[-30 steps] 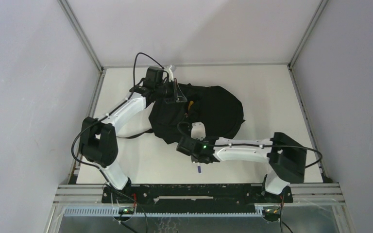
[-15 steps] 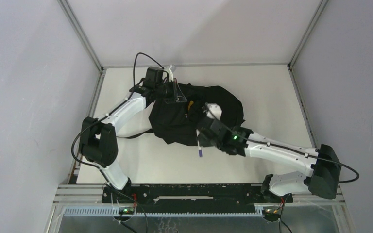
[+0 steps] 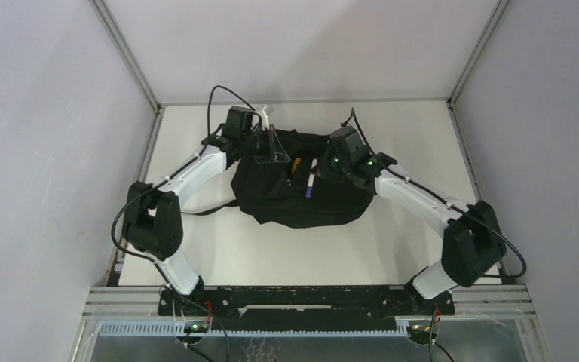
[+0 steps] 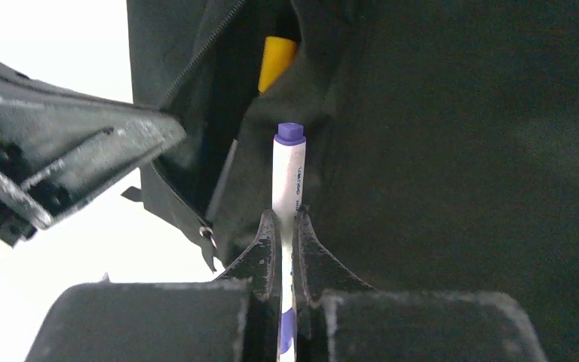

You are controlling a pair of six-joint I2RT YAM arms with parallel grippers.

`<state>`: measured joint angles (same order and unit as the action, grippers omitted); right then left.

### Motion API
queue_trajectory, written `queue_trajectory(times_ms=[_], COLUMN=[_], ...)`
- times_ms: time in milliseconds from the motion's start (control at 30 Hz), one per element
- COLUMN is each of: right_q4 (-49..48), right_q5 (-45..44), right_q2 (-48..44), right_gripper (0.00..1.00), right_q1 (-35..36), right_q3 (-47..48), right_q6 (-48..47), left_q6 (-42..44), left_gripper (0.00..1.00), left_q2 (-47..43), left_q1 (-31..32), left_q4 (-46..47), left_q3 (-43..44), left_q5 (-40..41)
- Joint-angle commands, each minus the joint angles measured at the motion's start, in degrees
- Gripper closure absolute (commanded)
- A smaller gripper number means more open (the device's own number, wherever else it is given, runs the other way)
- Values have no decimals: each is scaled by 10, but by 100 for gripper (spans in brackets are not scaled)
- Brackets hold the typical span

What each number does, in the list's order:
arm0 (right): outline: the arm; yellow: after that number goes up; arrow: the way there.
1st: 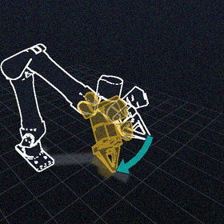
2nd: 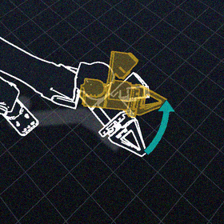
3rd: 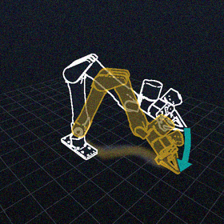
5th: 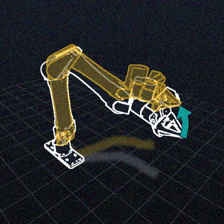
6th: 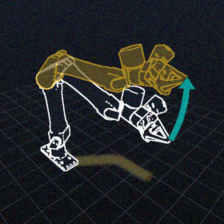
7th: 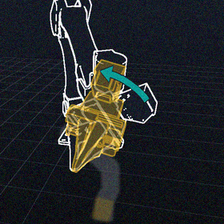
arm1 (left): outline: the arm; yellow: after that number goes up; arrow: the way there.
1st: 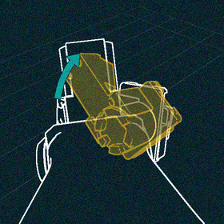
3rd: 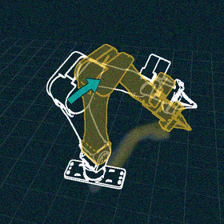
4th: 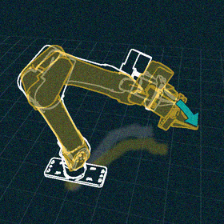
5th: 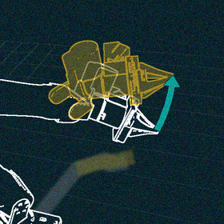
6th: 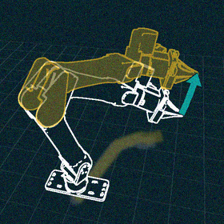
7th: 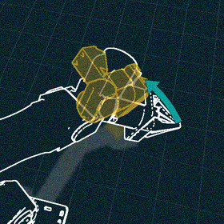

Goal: Pack the student bag
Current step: Pick up the stationery from the center of the board, then place the stationery in the student bag.

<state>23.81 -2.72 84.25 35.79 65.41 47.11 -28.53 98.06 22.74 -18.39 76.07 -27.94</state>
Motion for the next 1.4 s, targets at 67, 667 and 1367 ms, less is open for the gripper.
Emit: queue_trajectory(times_ms=[67, 667, 1367], right_q4=[-50, -1, 77], right_q5=[111, 116, 39], right_q2=[86, 305, 102], right_gripper=[100, 100, 48], right_q1=[-30, -54, -64], right_q3=[81, 305, 254], right_q6=[50, 72, -84], left_q6=[1, 6, -9], left_gripper=[100, 100, 100], left_q2=[-32, -52, -39], left_q1=[-5, -4, -4], left_q4=[14, 19, 19], left_q3=[-13, -21, -10], left_q5=[-20, -31, -26])
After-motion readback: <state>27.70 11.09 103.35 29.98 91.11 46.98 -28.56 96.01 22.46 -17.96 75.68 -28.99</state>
